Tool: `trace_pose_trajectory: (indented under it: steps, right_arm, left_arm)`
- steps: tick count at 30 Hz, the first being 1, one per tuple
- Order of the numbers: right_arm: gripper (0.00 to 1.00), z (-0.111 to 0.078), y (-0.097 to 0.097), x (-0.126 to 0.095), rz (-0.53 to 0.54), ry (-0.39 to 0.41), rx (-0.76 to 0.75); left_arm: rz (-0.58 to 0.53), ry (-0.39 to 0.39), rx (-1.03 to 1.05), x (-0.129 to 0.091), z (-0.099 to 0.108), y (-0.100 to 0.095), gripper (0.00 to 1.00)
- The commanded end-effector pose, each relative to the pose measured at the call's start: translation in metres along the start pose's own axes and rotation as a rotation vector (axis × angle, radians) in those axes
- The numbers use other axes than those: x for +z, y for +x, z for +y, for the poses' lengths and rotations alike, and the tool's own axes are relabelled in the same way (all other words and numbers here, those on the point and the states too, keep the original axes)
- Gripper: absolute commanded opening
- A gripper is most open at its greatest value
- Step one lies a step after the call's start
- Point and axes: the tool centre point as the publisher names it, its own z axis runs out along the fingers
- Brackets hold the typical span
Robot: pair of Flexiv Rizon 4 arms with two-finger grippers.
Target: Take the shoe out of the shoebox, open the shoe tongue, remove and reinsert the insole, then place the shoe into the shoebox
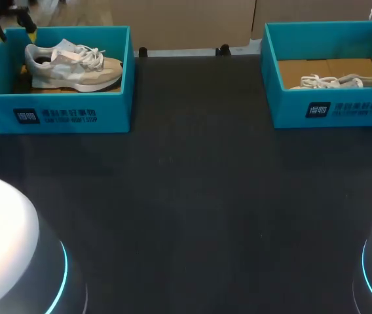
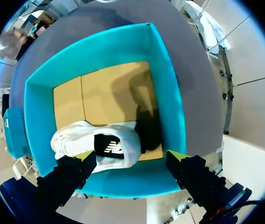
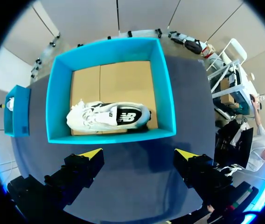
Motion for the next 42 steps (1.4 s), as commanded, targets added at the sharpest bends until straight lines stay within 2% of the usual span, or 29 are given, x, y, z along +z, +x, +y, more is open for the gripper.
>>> trace_pose_trajectory:
  steps: [1, 11, 20, 26, 38, 42]
  right_arm:
    - [1.0, -0.001, 0.0, -0.001, -0.003, -0.002, 0.001]
    - [1.0, -0.001, 0.0, -0.001, -0.003, -0.002, 0.001]
    - [1.0, -0.001, 0.0, -0.001, -0.003, -0.002, 0.001]
    - [1.0, -0.001, 0.0, -0.001, -0.003, -0.002, 0.001]
    - [1.0, -0.001, 0.0, -0.001, -0.003, -0.002, 0.001]
    - [1.0, -0.001, 0.0, -0.001, -0.003, -0.002, 0.001]
  left_arm:
    - [0.002, -0.002, 0.007, 0.013, 0.002, -0.002, 1.0]
    - [0.023, 0.013, -0.022, 0.037, 0.01, 0.006, 1.0]
    - [0.032, 0.033, -0.044, 0.049, 0.016, 0.002, 1.0]
    - [0.044, 0.076, -0.078, 0.062, 0.015, 0.004, 1.0]
    - [0.08, 0.087, -0.121, 0.083, 0.014, 0.009, 1.0]
    - [0.094, 0.097, -0.138, 0.091, 0.015, 0.011, 0.96]
